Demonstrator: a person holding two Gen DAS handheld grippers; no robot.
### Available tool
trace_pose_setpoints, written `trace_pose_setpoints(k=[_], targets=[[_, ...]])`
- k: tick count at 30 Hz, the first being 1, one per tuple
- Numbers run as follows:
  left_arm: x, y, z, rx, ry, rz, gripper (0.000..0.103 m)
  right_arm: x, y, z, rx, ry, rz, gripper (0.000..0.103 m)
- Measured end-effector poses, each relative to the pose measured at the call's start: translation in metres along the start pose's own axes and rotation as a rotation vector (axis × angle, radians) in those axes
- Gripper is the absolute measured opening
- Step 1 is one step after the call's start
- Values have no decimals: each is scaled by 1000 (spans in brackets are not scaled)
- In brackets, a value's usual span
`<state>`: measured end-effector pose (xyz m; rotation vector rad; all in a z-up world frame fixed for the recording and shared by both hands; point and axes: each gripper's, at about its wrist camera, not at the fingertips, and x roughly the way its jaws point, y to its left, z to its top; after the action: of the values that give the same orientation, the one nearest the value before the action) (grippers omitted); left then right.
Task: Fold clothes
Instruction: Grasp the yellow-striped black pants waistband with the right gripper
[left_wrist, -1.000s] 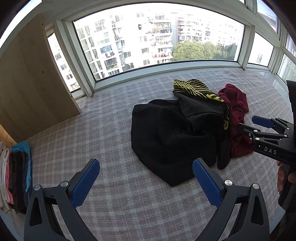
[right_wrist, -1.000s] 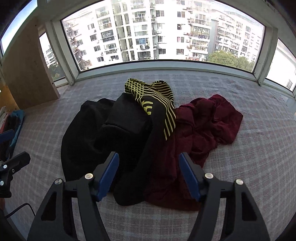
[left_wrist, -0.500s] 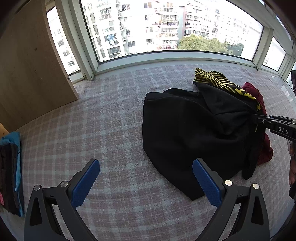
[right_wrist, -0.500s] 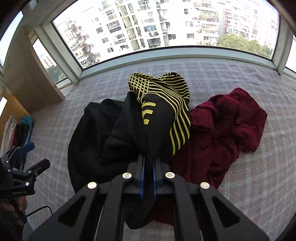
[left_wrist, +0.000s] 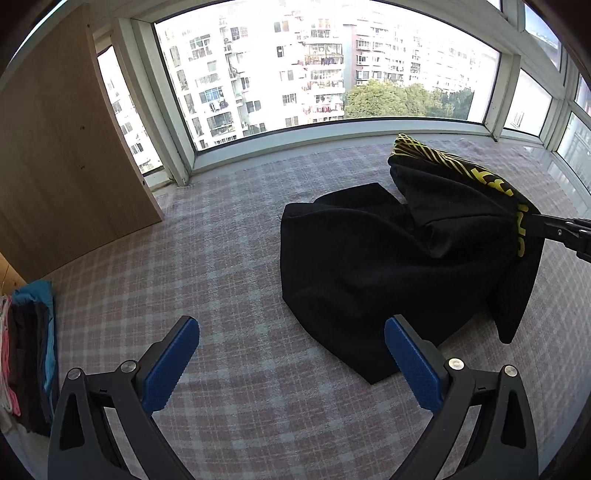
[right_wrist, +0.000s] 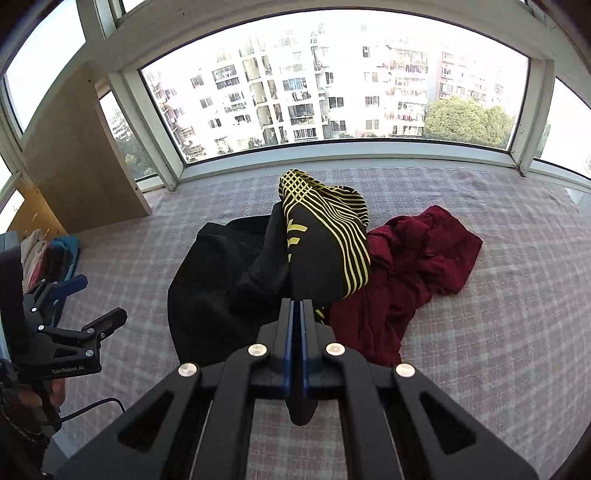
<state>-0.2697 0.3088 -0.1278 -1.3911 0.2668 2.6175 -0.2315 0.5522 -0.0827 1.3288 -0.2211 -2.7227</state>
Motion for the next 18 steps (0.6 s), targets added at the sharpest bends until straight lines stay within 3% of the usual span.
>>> trace_pose_setpoints(k=[3,5,7,10,16,18], targets=[[-9,-3,0,7,-20,0,101,-35,2,-6,-20,-53,-10,3],[-13,-4,0,12,-28,-1,101,-37,4,-12,-69,-4,-43,4],[-15,-6,-1,18,-29,-1,101,-25,-2,-13,-49,28,-51,11],[-15,-8,-4,27,-27,2,101,-5,-12,-11,-1,67,-55,36],[-5,-3,-11,14,1,9,101,67,1,27,-17,155,-45,40],[0,0,-11,11,11,19,101,92,12,34,-83,186,-79,40]])
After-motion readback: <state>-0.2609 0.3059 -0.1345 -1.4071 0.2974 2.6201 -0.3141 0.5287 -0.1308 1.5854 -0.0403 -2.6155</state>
